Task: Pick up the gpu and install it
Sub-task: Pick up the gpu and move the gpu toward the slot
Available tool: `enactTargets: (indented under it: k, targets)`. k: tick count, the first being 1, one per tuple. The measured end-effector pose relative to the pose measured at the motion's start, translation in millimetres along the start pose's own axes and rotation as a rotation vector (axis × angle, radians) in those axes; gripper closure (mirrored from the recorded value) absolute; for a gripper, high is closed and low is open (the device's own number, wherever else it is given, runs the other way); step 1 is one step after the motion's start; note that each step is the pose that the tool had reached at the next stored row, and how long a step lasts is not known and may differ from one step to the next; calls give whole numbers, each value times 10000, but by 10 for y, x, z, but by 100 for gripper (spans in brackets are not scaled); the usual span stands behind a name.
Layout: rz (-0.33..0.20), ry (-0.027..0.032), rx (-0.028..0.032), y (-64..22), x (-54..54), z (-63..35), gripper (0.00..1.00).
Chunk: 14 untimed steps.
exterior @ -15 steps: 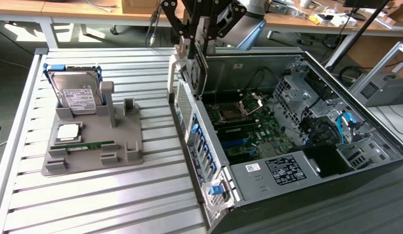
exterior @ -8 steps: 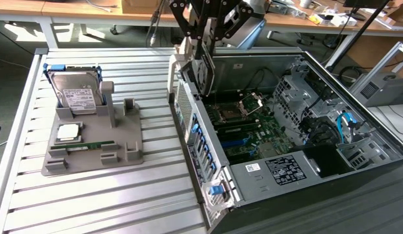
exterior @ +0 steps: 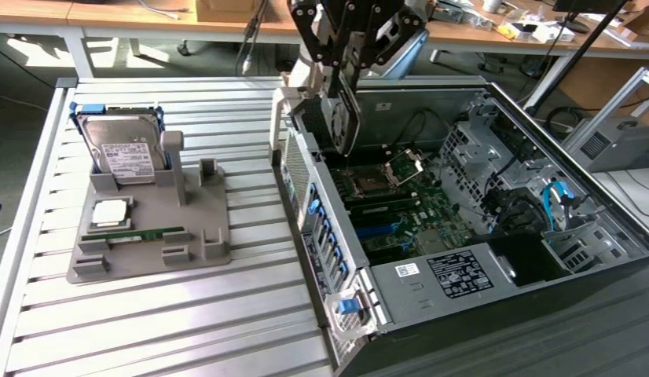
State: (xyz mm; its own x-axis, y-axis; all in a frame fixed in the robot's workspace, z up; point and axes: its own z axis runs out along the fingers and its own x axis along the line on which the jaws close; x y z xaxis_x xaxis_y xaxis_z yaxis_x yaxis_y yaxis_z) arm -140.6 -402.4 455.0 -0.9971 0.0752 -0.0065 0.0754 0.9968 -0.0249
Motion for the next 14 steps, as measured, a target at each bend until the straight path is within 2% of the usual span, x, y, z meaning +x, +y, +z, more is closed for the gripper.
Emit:
enactTargets:
  k: [8, 14]
  targets:
    - [-2, 37, 40, 13, -163, 47, 73]
    - [-3, 54, 72, 27, -345, 86, 73]
